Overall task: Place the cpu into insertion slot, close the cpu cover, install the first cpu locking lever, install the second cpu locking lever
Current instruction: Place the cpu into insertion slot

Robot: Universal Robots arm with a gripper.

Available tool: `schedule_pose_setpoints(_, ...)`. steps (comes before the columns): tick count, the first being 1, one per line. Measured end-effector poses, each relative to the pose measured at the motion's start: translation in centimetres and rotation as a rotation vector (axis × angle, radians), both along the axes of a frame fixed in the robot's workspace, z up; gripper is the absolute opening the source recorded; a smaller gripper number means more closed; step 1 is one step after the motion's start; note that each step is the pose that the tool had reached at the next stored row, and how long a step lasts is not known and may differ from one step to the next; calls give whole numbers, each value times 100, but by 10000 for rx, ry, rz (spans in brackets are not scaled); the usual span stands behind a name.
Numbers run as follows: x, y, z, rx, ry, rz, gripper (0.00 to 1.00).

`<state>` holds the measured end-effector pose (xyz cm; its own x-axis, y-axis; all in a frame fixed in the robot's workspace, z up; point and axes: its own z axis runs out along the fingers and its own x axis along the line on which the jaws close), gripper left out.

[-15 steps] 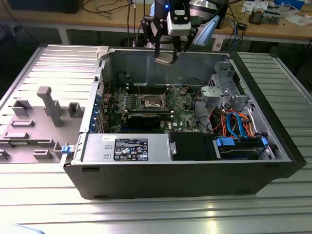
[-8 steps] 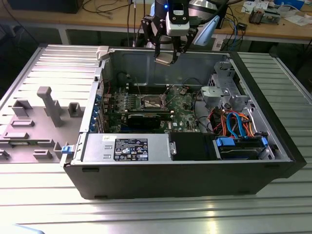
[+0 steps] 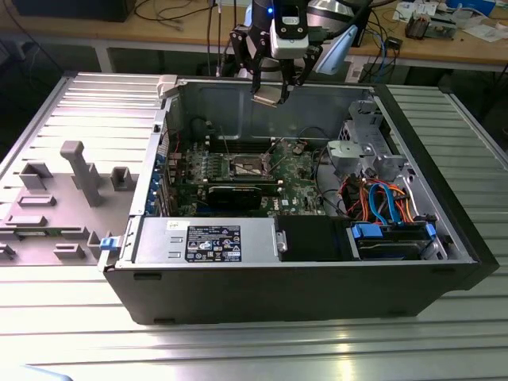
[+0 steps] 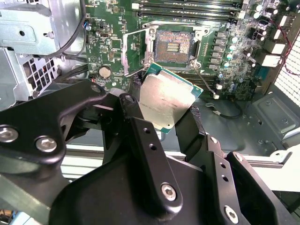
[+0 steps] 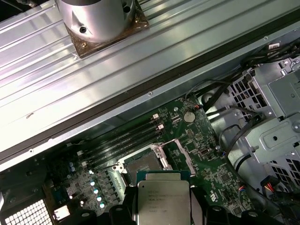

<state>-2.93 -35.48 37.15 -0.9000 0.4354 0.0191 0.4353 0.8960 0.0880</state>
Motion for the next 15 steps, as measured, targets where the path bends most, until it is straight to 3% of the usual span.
schedule_pose_setpoints(5, 0, 0, 0, 0, 0, -110, 54)
schedule_pose_setpoints(8, 0, 0, -5, -2, 0, -644, 54)
schedule_pose_setpoints(10, 0, 0, -6, -3, 1, -802, 54)
schedule_pose_setpoints(15, 0, 0, -6, -3, 0, -826, 54)
